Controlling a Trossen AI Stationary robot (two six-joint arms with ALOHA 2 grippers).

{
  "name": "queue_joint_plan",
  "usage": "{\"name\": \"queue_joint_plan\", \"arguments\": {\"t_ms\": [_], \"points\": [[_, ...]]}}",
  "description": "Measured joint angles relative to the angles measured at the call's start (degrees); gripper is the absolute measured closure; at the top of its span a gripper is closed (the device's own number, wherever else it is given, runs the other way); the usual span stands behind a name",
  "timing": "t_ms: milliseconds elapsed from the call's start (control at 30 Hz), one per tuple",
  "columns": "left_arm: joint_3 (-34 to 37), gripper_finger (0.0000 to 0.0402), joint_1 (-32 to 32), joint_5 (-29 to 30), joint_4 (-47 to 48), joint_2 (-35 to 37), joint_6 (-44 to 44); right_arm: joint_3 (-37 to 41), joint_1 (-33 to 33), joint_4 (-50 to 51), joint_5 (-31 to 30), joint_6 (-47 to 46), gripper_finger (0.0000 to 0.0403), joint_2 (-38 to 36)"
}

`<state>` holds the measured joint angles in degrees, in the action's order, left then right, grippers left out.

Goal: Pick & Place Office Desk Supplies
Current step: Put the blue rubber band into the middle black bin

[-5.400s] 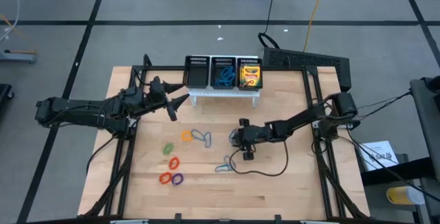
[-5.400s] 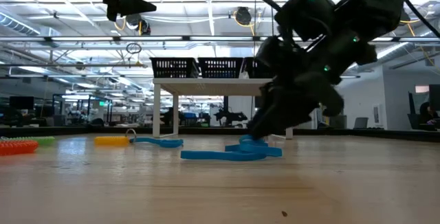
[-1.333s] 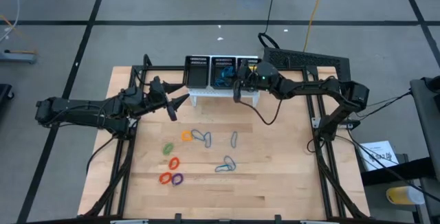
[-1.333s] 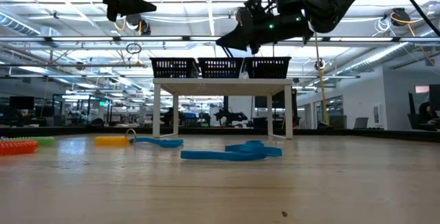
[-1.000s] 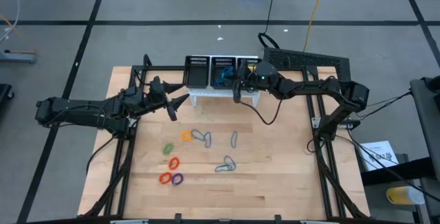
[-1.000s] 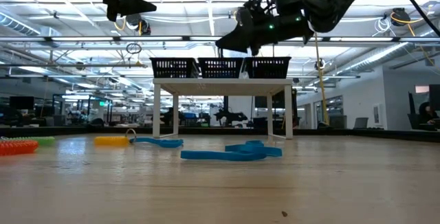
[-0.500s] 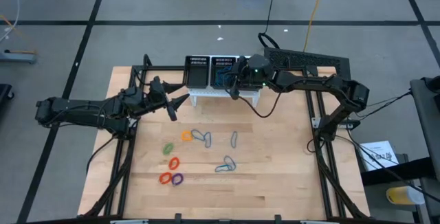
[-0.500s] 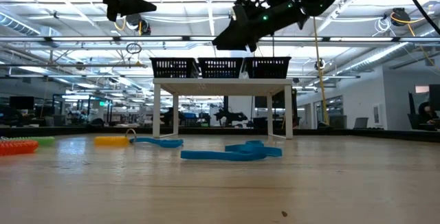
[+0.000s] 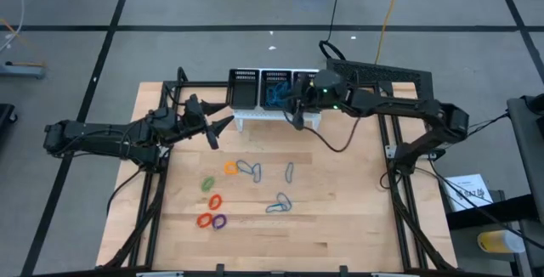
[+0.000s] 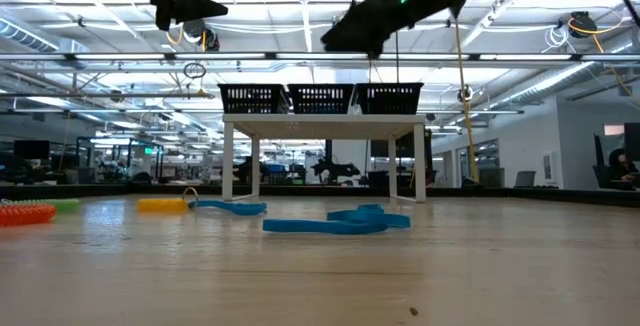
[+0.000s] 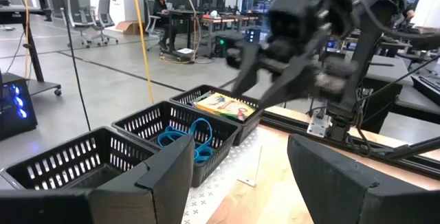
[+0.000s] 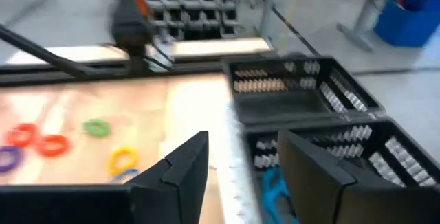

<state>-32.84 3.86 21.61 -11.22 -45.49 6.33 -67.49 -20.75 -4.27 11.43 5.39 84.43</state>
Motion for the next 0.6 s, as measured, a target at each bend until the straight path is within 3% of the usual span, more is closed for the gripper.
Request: {"name": "queue_joint_plan", "arguments": {"t_ms": [400,600], "points": [[0.00,0.0158,-0.02,-7.27,0.26,-0.01,0.80,16.90,8.08,1.34,0.91,-0.15,0.0248,-19.66],[-0.02,0.0158,-0.02,-12.20,0.17,-1.65,4.24,30.85,14.54,-12.48,0.89,-2.01,0.0248,-25.59]]}}
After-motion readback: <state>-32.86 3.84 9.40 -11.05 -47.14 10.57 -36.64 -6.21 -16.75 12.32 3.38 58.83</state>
